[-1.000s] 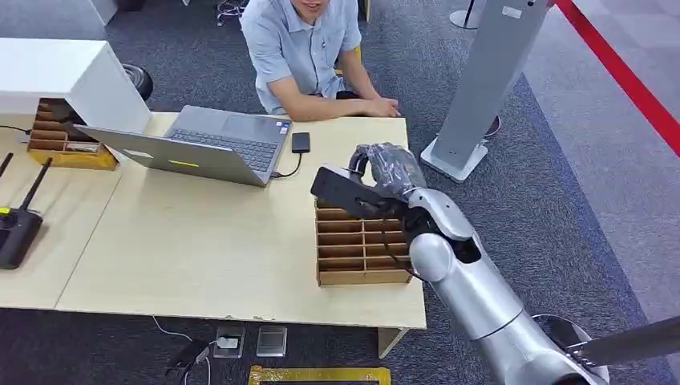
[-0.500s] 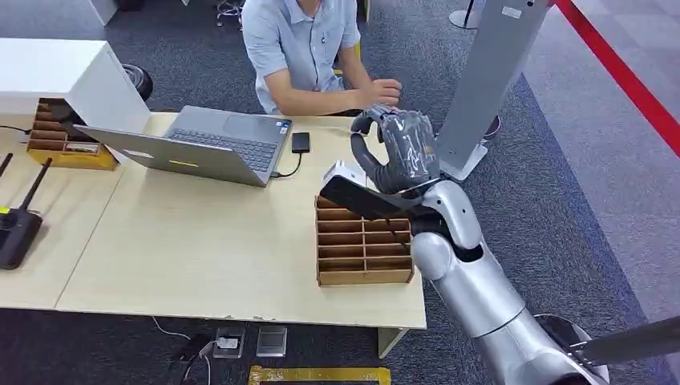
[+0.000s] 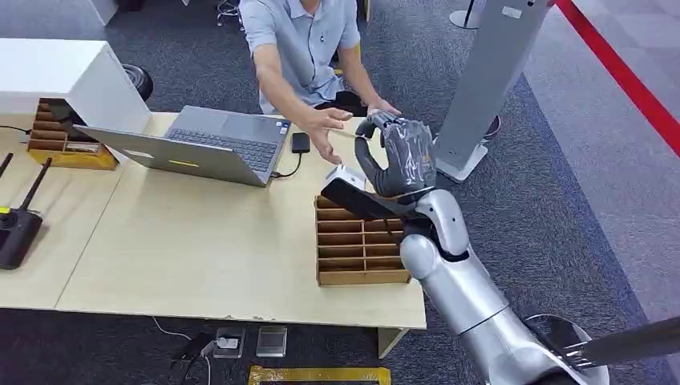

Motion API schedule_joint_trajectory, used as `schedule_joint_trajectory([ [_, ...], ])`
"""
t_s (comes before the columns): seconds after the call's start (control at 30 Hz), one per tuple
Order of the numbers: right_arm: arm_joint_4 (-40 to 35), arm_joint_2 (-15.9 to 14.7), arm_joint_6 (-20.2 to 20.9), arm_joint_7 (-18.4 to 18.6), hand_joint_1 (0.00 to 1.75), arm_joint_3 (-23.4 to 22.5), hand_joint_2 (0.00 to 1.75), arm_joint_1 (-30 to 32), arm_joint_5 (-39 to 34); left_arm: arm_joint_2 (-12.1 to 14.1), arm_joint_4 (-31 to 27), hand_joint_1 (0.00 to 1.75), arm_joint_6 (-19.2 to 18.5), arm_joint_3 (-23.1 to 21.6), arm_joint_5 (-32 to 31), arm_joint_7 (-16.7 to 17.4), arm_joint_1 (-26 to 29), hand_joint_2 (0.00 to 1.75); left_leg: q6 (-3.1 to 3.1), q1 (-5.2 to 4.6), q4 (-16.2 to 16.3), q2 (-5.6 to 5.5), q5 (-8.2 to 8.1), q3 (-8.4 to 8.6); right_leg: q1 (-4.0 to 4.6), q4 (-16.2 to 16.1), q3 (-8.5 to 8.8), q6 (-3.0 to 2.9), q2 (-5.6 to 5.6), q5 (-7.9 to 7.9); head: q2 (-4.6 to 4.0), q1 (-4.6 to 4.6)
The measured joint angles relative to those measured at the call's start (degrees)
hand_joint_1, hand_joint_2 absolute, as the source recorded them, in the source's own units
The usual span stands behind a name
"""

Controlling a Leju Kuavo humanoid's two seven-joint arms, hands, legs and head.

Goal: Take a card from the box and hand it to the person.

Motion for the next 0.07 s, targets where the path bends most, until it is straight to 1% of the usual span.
schedule_joint_trajectory([
  [0.07,0.87,0.35,-0.07,0.09,1.68,0.02,1.75,-0.07,0.31,0.0,0.0,0.0,0.0,0.0,0.07,0.0,0.01,1.75,0.0,0.0,0.0,0.0,0.0,0.0,0.0,0.0,0.0,0.0,0.0,0.0,0.0,0.0],
])
